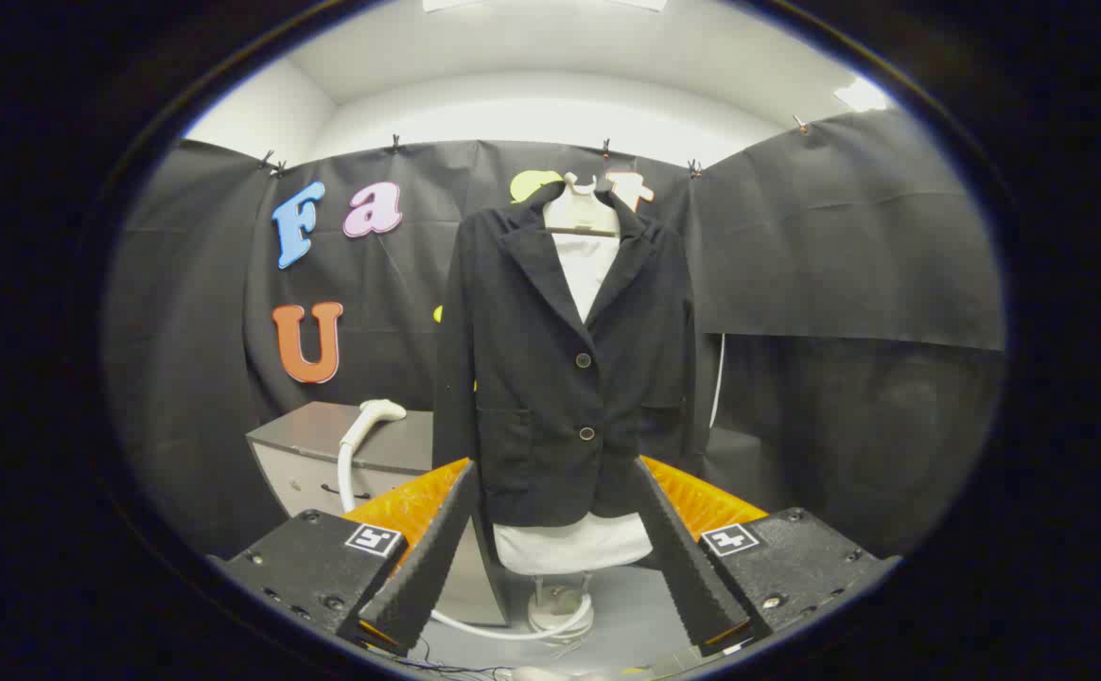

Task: Iron the clothes twice with a garment steamer, once on the left side and once on the right side.

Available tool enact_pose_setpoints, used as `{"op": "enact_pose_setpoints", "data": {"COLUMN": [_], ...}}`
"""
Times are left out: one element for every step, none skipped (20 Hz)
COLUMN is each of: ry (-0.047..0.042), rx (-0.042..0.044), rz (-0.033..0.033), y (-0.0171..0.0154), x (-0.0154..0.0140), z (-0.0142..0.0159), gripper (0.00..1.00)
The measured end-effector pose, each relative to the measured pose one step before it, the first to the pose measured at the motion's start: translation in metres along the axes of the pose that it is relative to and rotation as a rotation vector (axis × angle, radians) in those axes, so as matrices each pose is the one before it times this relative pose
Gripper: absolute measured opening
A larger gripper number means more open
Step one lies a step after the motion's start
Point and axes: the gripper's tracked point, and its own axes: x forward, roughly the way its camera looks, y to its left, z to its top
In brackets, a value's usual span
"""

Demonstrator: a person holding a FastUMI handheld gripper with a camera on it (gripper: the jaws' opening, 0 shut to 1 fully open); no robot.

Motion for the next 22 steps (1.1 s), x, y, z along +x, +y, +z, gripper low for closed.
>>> {"op": "enact_pose_setpoints", "data": {"ry": [-0.00043, -0.00409, -0.00404, -0.00668, -0.00585, 0.00629, 0.00114, -0.00117, -0.00140, 0.00306, 0.00126, 0.00423, 0.00690, 0.00254, -0.00053, -0.00353, -0.00675, -0.01026, -0.00806, 0.00099, 0.00992, 0.02355], "rx": [-0.00374, -0.00337, -0.00030, -0.00359, -0.00655, -0.00948, -0.00383, 0.00393, 0.00501, 0.00407, 0.00243, -0.00248, -0.00687, -0.00402, -0.00726, -0.01032, -0.00604, -0.00068, 0.00341, 0.00506, 0.01234, 0.01508], "rz": [-0.00491, -0.00715, -0.00383, 0.00303, -0.00471, -0.00978, -0.00035, 0.00217, 0.00387, 0.00208, 0.00704, 0.00064, -0.00767, -0.00844, 0.00174, 0.00132, -0.00069, 0.00311, 0.00040, -0.00520, -0.00704, -0.01348], "y": [-0.00051, -0.00137, 0.00037, 0.00192, -0.00012, -0.00183, 0.00104, 0.00218, 0.00152, 0.00065, 0.00153, 0.00184, -0.00007, -0.00042, 0.00296, 0.00287, 0.00234, 0.00215, 0.00271, 0.00094, 0.00080, -0.00045], "x": [-0.00125, -0.00071, -0.00184, -0.00136, -0.00028, 0.00058, -0.00158, -0.00159, -0.00122, 0.00019, -0.00081, 0.00118, -0.00036, -0.00014, -0.00132, -0.00076, -0.00203, -0.00117, -0.00036, 0.00102, 0.00155, 0.00379], "z": [0.00048, 0.00011, 0.00113, -0.00019, 0.00043, -0.00311, -0.00018, 0.00091, 0.00036, -0.00264, -0.00186, -0.00305, -0.00185, -0.00104, 0.00058, 0.00029, 0.00198, 0.00165, 0.00232, -0.00114, -0.00195, -0.00490], "gripper": [1.00, 1.00, 1.00, 1.00, 1.00, 1.00, 1.00, 1.00, 1.00, 1.00, 1.00, 1.00, 1.00, 1.00, 1.00, 1.00, 1.00, 1.00, 1.00, 1.00, 1.00, 0.99]}}
